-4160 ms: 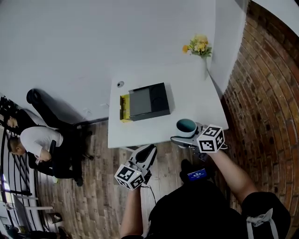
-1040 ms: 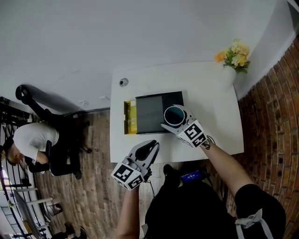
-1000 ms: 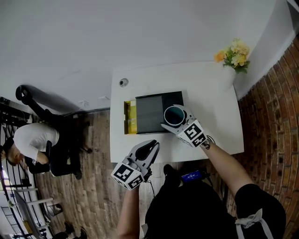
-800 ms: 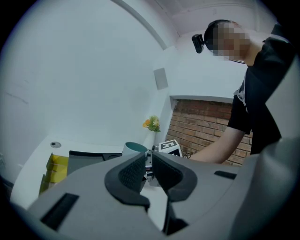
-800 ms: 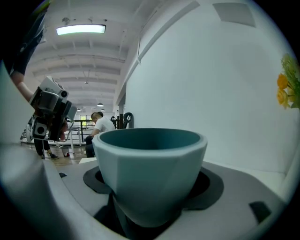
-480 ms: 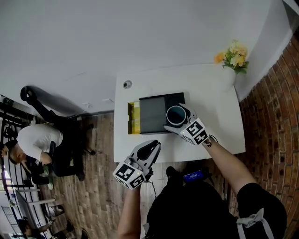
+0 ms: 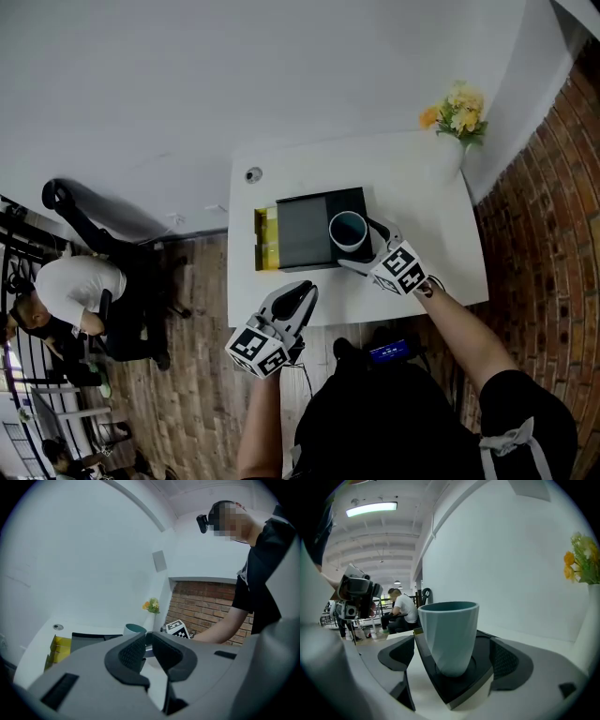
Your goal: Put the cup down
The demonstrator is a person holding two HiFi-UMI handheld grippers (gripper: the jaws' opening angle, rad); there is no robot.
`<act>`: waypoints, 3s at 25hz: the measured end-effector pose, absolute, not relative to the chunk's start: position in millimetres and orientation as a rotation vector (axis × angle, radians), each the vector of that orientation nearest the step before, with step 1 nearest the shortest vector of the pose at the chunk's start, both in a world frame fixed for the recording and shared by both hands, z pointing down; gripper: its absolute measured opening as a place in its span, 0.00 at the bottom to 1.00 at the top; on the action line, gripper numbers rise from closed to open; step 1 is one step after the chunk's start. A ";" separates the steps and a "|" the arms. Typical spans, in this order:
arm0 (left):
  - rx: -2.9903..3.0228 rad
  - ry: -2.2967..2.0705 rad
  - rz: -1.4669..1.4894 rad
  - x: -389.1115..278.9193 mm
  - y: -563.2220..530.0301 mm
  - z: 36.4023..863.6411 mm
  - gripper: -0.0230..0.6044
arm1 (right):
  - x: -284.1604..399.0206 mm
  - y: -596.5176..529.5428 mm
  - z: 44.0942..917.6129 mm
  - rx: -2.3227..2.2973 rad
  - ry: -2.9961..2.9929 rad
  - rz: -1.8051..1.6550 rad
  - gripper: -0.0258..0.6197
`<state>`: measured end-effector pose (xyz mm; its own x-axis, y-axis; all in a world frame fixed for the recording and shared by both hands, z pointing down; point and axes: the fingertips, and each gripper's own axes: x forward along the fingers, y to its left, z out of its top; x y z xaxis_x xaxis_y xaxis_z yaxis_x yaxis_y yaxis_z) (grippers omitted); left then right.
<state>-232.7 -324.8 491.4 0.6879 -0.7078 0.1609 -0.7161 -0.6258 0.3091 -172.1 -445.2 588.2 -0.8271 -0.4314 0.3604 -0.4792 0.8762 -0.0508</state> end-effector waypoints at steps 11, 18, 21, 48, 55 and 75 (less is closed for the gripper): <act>2.562 -1.057 0.038 -223.2 -329.1 505.2 0.10 | -108.6 -416.3 580.8 0.730 -2.668 0.423 0.79; 2.591 -1.010 0.012 -206.3 -337.1 503.1 0.10 | -92.8 -399.3 543.8 0.739 -2.780 0.717 0.58; 2.605 -0.990 -0.005 -198.9 -338.3 498.5 0.10 | -88.3 -396.6 522.8 0.773 -2.856 0.825 0.32; 2.632 -0.950 -0.069 -179.1 -339.8 489.5 0.05 | -132.1 -365.6 493.2 0.501 -2.939 0.846 0.06; 2.614 -0.943 -0.035 -177.6 -339.9 496.0 0.05 | -137.8 -366.1 499.1 0.488 -2.906 0.759 0.06; 2.605 -0.931 0.005 -178.3 -337.8 500.2 0.05 | -132.7 -369.3 507.3 0.546 -2.878 0.759 0.06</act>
<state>-178.3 -337.8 500.2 0.7812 -0.6112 0.1269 -0.6127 -0.7117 0.3437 -132.7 -369.3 507.3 -0.9284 -0.3134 0.1997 -0.3711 0.8096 -0.4548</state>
